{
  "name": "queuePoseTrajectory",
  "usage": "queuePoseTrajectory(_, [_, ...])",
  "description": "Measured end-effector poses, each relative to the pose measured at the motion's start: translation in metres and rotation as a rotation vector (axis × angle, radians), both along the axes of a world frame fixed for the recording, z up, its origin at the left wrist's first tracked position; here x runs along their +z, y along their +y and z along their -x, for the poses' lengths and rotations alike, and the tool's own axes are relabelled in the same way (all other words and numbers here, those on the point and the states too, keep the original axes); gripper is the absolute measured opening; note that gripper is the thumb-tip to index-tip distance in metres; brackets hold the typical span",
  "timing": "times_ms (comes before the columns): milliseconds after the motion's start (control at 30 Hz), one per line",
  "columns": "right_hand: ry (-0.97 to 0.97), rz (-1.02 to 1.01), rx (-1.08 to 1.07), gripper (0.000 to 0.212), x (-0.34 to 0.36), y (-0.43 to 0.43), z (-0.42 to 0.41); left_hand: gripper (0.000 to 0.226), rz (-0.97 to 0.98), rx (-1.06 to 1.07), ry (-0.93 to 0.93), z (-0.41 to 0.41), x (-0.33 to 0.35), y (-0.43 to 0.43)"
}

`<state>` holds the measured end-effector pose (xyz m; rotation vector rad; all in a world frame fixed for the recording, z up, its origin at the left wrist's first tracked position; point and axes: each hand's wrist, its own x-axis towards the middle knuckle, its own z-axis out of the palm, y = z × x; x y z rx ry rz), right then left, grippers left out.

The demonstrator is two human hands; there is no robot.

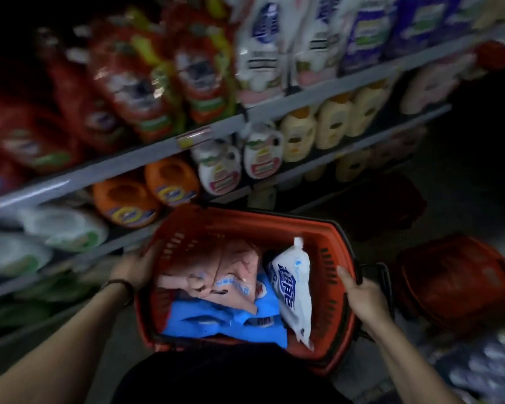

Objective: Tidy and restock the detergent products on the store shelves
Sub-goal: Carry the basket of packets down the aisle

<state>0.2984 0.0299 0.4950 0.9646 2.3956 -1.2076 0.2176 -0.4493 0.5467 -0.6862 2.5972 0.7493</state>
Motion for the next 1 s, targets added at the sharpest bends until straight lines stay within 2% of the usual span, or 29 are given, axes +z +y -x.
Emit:
queuePoseTrajectory(100, [0.014, -0.005, 0.118, 0.087, 0.0, -0.032, 0.016, 0.085, 0.011, 0.146, 0.065, -0.058, 0.007, -0.051])
queuePoseTrajectory(200, [0.047, -0.015, 0.227, 0.105, -0.009, -0.062, 0.04, 0.083, -0.025, 0.296, 0.088, -0.111, 0.016, -0.083])
queuePoseTrajectory(233, [0.05, -0.037, 0.287, 0.102, -0.001, -0.079, 0.048, 0.081, -0.038, 0.346, 0.104, -0.129, 0.013, -0.095])
queuePoseTrajectory(333, [0.081, -0.09, 0.474, 0.069, 0.034, -0.142, 0.059, 0.076, -0.063, 0.495, 0.131, -0.181, 0.006, -0.13])
queuePoseTrajectory(400, [0.102, -0.11, 0.572, 0.061, 0.044, -0.186, 0.062, 0.076, -0.083, 0.587, 0.149, -0.217, 0.001, -0.157])
queuePoseTrajectory(500, [0.089, -0.117, 0.686, 0.068, 0.048, -0.256, 0.06, 0.074, -0.106, 0.698, 0.151, -0.272, -0.008, -0.202])
queuePoseTrajectory(567, [0.087, -0.133, 0.743, 0.085, 0.048, -0.306, 0.052, 0.079, -0.117, 0.779, 0.17, -0.307, -0.009, -0.236])
queuePoseTrajectory(633, [0.093, -0.141, 0.787, 0.106, 0.044, -0.357, 0.042, 0.075, -0.117, 0.837, 0.175, -0.342, -0.007, -0.273])
queuePoseTrajectory(700, [0.088, -0.141, 0.835, 0.111, 0.035, -0.403, 0.035, 0.074, -0.125, 0.891, 0.18, -0.375, -0.008, -0.308])
queuePoseTrajectory(767, [0.094, -0.158, 0.882, 0.107, 0.045, -0.457, 0.021, 0.077, -0.121, 0.947, 0.175, -0.41, -0.011, -0.337])
queuePoseTrajectory(867, [0.101, -0.154, 0.998, 0.081, 0.053, -0.535, 0.009, 0.071, -0.154, 1.086, 0.183, -0.459, -0.018, -0.367])
queuePoseTrajectory(1000, [0.105, -0.165, 1.159, 0.074, 0.059, -0.641, 0.006, 0.067, -0.121, 1.194, 0.131, -0.508, -0.024, -0.393])
